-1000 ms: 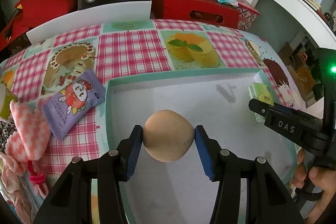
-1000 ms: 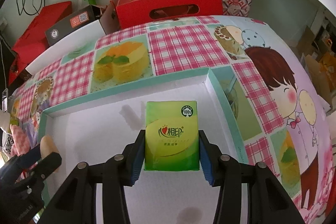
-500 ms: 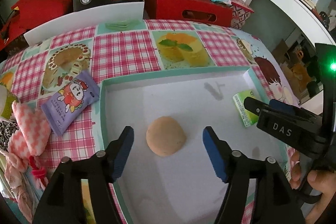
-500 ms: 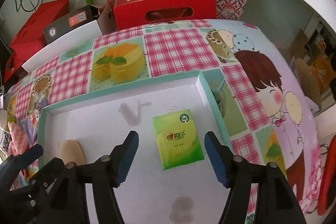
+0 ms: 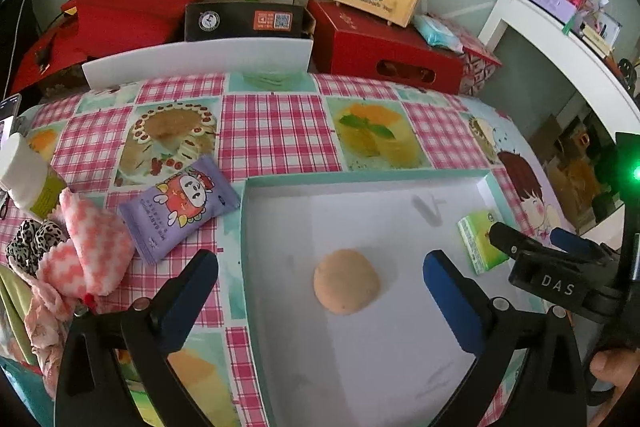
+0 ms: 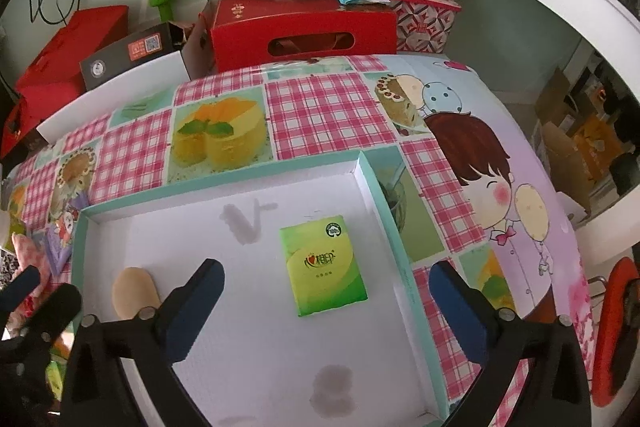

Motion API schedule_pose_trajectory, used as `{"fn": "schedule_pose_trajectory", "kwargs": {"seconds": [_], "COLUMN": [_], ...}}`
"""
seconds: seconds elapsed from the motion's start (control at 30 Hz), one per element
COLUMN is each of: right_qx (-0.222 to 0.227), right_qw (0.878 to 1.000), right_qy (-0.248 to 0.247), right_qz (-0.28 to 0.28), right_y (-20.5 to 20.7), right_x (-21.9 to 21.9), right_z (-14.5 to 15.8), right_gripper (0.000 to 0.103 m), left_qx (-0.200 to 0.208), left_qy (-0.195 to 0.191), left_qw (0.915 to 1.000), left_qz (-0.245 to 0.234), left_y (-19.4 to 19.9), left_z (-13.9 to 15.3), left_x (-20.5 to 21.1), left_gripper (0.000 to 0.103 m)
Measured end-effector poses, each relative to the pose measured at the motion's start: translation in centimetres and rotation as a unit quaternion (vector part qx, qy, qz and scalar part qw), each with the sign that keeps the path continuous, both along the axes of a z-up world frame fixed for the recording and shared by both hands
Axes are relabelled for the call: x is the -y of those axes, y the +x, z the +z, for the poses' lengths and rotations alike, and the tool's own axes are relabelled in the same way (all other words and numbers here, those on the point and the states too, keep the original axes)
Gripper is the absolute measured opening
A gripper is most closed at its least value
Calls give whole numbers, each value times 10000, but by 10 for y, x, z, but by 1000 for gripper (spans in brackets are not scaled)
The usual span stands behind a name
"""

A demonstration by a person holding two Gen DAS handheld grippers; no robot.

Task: Organize soft objects
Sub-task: 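Move both grippers back to the pile of soft items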

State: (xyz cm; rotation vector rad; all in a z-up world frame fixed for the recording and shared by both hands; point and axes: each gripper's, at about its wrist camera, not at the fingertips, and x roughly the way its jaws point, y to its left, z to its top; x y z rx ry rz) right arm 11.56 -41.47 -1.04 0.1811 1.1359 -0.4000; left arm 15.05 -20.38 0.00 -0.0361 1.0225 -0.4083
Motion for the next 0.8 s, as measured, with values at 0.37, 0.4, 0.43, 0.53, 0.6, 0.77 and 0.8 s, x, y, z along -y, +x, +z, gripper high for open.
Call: {"fn": "schedule_pose_trajectory", "kwargs": {"seconds": [0.37,0.4,0.43,0.53,0.6,0.77,0.8], "right_qx": [231,209,182,154,169,155,198], "right_qw": [9992,9992,9992,9992,9991,9993,9993], "right_qy": [135,159,185,221,241,277,299], "right_qz": [-291,-295,-307,-304,-309,-191,-116], "right_y": [-4,-4,-4,-4,-3,0,1], "right_x": [6,5,4,3,3,-5,-10], "right_z": [4,3,2,-1,-2,-4,-3], "right_gripper": [103,103,103,103,103,103,103], "left_qx": [470,499,502,500,500,507,564], "left_qy": [-355,-374,-393,-463,-475,-580,-577], "left_qw": [9982,9980,9978,9974,9974,9966,9961], "left_qz": [112,133,151,213,230,294,354], "left_y": [-15,-16,-15,-14,-13,-11,-11], "left_z": [7,7,8,10,11,13,15], "left_x": [-13,-15,-17,-23,-28,-41,-45], "left_gripper": [102,102,102,102,102,102,102]}}
